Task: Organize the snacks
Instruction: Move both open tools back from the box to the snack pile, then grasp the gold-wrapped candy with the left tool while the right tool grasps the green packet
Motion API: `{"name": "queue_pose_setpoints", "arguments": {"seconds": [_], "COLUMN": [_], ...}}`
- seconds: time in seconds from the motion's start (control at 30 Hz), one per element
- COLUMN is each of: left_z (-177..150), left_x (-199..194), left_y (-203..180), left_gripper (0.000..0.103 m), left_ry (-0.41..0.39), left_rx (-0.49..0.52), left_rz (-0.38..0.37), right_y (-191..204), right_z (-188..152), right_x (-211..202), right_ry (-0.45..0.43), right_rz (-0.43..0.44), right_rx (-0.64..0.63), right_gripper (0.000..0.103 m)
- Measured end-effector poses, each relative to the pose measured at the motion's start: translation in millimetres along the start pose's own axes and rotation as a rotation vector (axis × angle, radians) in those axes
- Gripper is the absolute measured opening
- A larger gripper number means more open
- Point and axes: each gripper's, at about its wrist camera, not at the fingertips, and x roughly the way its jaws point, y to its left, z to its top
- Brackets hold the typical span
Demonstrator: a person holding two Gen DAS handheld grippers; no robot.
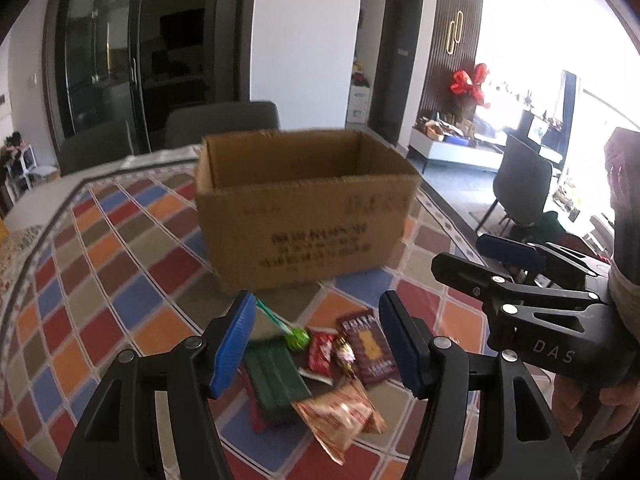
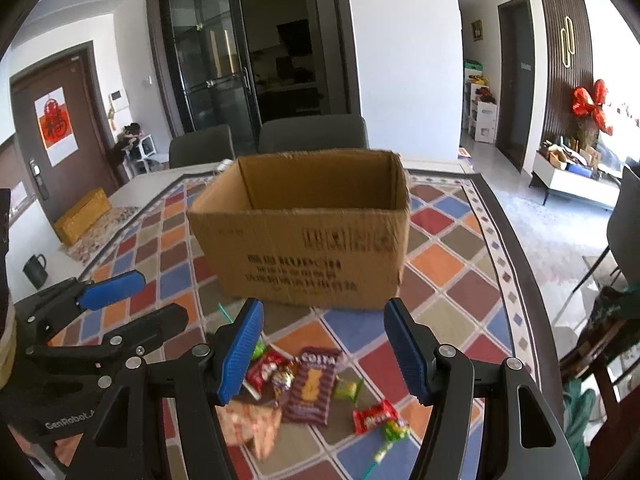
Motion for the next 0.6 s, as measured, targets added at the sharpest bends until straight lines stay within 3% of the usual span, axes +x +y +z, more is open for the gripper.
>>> {"name": "queue_pose_setpoints", "arguments": {"seconds": [0.37, 0.6], "left_z": [-31.9, -37.9], "left_x": [29.9, 46.1], "left_y": [-15.2, -19.2], "left_gripper": [0.062, 0.046], "left_ry": [0.080, 0.133], "left_rx": [0.050, 0.088], "left_rz": [-0.055, -0.104], "right_y": [-18.0, -20.8], "right_z": [-45.9, -62.3], "right_x": [16.1, 28.9], "right_ry": [0.106, 0.156], "right_rz": [0.007, 0.017], "right_rx": [0.069, 0.079], "right_gripper": [0.064, 0.064]}}
